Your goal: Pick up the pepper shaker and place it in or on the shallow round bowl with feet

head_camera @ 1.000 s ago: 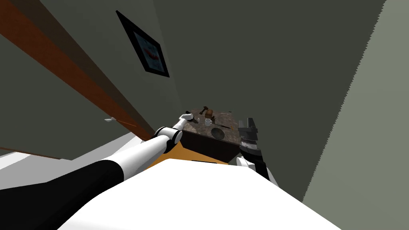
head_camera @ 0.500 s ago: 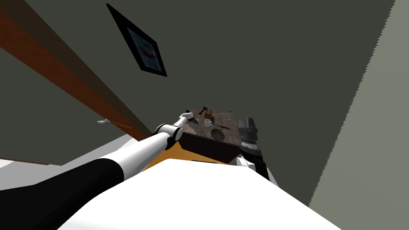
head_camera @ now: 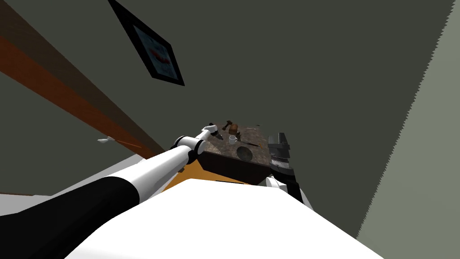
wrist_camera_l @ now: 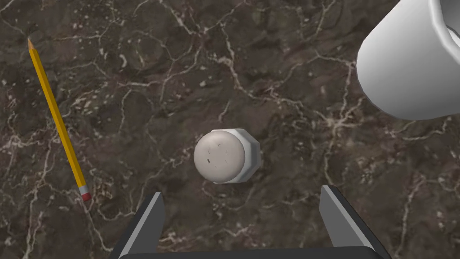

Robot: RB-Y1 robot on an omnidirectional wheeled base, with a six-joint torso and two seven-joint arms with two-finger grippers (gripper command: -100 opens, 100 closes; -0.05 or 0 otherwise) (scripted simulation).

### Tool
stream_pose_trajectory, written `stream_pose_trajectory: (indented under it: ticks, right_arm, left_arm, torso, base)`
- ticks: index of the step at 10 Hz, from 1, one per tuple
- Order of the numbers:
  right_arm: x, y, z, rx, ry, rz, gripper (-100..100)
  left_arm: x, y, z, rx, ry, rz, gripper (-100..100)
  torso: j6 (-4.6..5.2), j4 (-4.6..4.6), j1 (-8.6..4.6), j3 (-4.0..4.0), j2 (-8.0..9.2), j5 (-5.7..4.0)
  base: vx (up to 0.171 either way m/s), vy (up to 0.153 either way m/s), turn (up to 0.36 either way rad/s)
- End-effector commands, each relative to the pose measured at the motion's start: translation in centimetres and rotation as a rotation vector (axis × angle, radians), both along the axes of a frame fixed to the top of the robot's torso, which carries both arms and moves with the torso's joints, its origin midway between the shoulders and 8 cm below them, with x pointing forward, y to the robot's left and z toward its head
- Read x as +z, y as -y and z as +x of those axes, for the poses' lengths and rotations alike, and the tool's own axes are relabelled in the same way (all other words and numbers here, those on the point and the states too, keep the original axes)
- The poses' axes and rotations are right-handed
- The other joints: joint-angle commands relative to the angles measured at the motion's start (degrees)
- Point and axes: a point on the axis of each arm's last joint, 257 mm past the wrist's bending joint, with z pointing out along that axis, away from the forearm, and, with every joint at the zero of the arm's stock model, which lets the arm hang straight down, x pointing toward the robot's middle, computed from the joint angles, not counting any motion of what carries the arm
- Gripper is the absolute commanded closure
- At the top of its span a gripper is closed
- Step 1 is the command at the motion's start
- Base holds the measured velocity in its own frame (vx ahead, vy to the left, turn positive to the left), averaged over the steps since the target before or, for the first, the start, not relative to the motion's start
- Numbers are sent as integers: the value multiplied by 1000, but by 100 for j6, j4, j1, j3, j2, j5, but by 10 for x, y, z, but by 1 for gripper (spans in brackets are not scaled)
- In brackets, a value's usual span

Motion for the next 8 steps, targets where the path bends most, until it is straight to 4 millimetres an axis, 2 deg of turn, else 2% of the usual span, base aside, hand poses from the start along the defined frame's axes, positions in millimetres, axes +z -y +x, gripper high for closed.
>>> stream_pose_trajectory:
  ticks: [1,2,3,4,7,8]
  right_arm:
    - [0,0,0,0,0,0,0]
    - [0,0,0,0,0,0,0]
    - [0,0,0,0,0,0,0]
    - [0,0,0,0,0,0,0]
    - [0,0,0,0,0,0,0]
    - [0,0,0,0,0,0,0]
  left_arm:
    - [3,1,-5,8,-34,-12,-100]
    - [2,0,-2,5,-18,-6,-100]
    - [2,0,-3,5,-22,-8,0]
    - [-4,10,-4,14,-21,-7,-100]
    - [-8,17,-4,19,-21,-7,-100]
    - [-14,27,-5,27,-20,-8,-100]
  torso:
    - [0,0,0,0,0,0]
    - [0,-1,3,-3,-7,1]
    - [-2,-1,3,1,3,1]
    - [-1,3,1,8,15,1]
    - [-2,4,25,11,19,6]
    - [-2,4,19,12,20,5]
  base:
    - [85,15,-86]
    - [43,10,-19]
    - [7,1,4]
    - [16,44,-55]
    - [11,61,-30]
    - [13,64,-49]
